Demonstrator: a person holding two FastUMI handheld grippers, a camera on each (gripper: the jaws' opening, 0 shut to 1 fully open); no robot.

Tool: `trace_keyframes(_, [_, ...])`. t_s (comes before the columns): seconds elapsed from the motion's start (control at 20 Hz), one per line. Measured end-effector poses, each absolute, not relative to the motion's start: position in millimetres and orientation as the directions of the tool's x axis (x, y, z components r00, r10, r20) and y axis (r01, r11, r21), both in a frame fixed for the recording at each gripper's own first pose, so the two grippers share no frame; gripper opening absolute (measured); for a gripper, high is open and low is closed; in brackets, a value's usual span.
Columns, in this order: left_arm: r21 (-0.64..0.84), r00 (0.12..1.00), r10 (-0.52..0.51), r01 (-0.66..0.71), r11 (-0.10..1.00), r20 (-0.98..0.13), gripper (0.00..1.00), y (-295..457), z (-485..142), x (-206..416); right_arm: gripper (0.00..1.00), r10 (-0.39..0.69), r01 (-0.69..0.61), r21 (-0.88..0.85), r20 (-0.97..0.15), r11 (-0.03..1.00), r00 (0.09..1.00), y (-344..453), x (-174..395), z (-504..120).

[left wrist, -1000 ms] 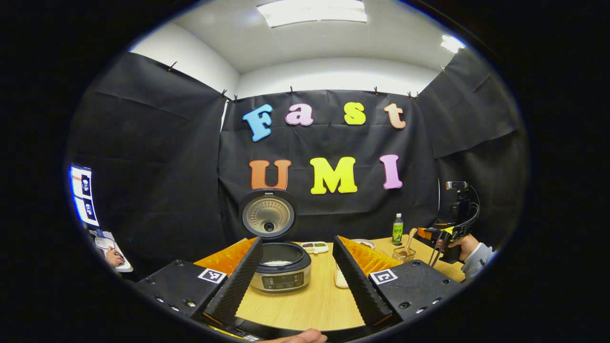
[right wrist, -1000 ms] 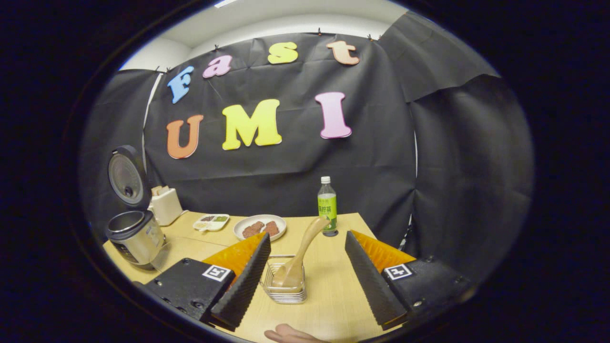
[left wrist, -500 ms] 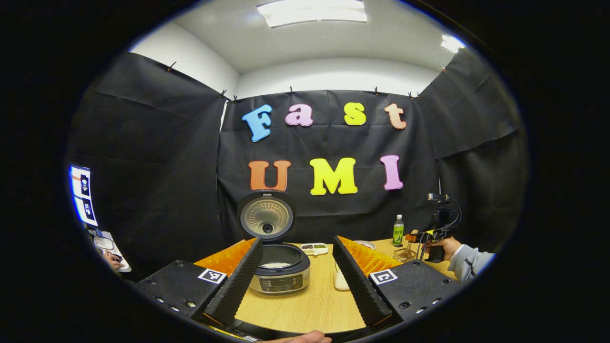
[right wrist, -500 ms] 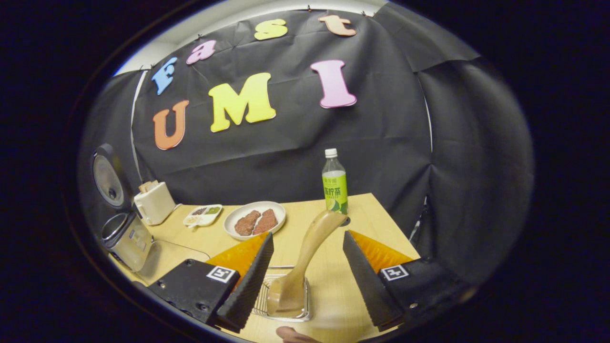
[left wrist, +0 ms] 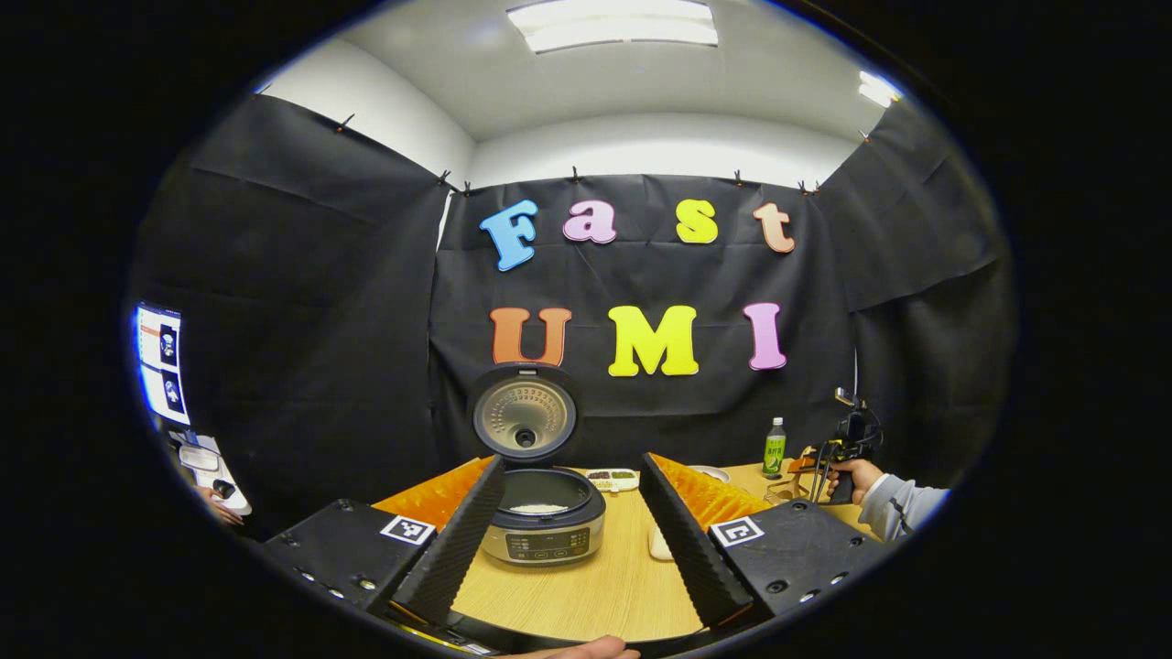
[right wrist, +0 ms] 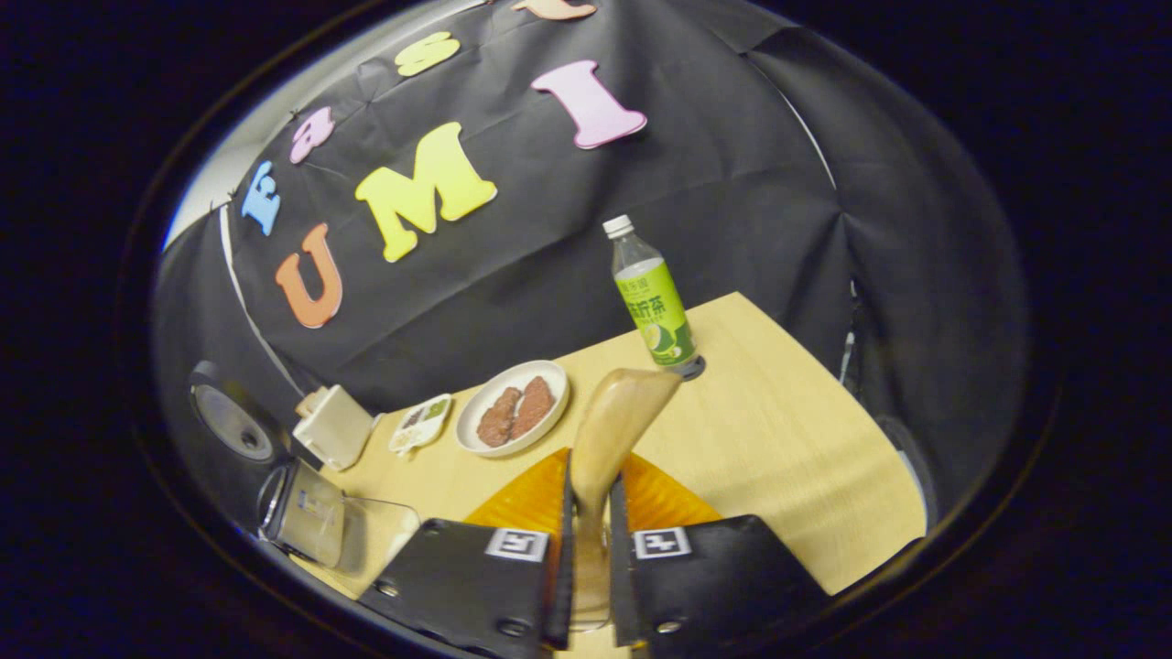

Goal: Close the left gripper, press the button to open the rice cooker; take a wooden spoon from the chopstick holder with the right hand, scoop a spoonful of rice and pour it into the rice cooker, then put the wooden spoon back into the chopstick holder.

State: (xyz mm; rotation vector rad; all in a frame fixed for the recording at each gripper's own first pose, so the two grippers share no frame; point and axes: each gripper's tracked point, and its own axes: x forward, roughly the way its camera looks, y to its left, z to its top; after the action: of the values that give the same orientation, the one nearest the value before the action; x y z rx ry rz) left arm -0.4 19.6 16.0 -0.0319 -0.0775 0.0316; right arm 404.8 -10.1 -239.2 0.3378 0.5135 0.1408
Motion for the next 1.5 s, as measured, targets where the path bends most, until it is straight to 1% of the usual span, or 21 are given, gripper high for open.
trace_keyframes(0.05, [-0.032,0.997,0.023,-0.02,0.999,0.076,0.94,18.0,14.4,-1.7,0.19,0.214,-0.053,0.345,-0.448,0.937,0.868,-6.3,403.7,-240.4])
trace_keyframes(0.1, [-0.031,0.997,0.008,-0.006,1.0,0.08,0.94,14.6,14.2,-3.2,0.16,0.206,-0.055,0.329,-0.443,0.943,0.873,-7.0,398.8,-237.0])
trace_keyframes(0.25, [-0.03,0.997,-0.012,0.014,0.999,0.073,0.94,13.8,10.4,-6.3,0.16,0.19,-0.068,0.288,-0.419,0.955,0.888,-3.2,386.5,-217.3])
trace_keyframes(0.55, [-0.03,0.996,-0.036,0.039,0.999,0.085,0.94,11.9,9.1,-11.2,0.16,0.159,-0.114,0.157,-0.309,0.981,0.938,8.0,362.7,-154.9])
trace_keyframes(0.7, [-0.029,0.996,-0.045,0.047,0.998,0.081,0.94,13.0,6.6,-11.8,0.12,0.181,-0.166,0.084,-0.228,0.983,0.957,30.6,348.4,-119.3])
trace_keyframes(0.85, [-0.029,0.997,-0.031,0.033,0.999,0.072,0.94,14.8,4.1,-13.9,0.11,0.177,-0.171,0.045,-0.204,0.984,0.963,54.3,340.5,-107.0])
trace_keyframes(0.95, [-0.035,0.997,-0.017,0.02,0.999,0.069,0.94,17.3,2.2,-13.8,0.11,0.193,-0.189,0.039,-0.193,0.981,0.962,79.8,333.6,-103.5])
trace_keyframes(1.1, [-0.037,0.998,-0.011,0.014,0.999,0.058,0.94,20.0,1.5,-18.4,0.11,0.221,-0.218,0.035,-0.165,0.975,0.961,118.2,325.6,-105.4])
trace_keyframes(1.2, [-0.032,0.998,0.002,-0.001,0.999,0.057,0.94,26.0,1.5,-25.3,0.11,0.229,-0.231,0.005,-0.157,0.973,0.961,143.3,322.2,-117.9])
trace_keyframes(1.35, [-0.035,0.998,0.012,-0.01,0.999,0.056,0.94,36.4,-0.7,-38.5,0.11,0.23,-0.252,-0.081,-0.212,0.964,0.95,174.8,320.2,-163.6])
trace_keyframes(1.45, [-0.038,0.998,0.014,-0.012,0.999,0.058,0.94,41.5,-1.3,-43.1,0.11,0.212,-0.26,-0.161,-0.267,0.952,0.94,188.7,318.7,-200.0])
trace_keyframes(1.5, [-0.038,0.998,0.017,-0.015,0.999,0.058,0.94,43.1,-1.1,-43.2,0.11,0.197,-0.257,-0.206,-0.274,0.944,0.941,192.2,319.1,-210.6])
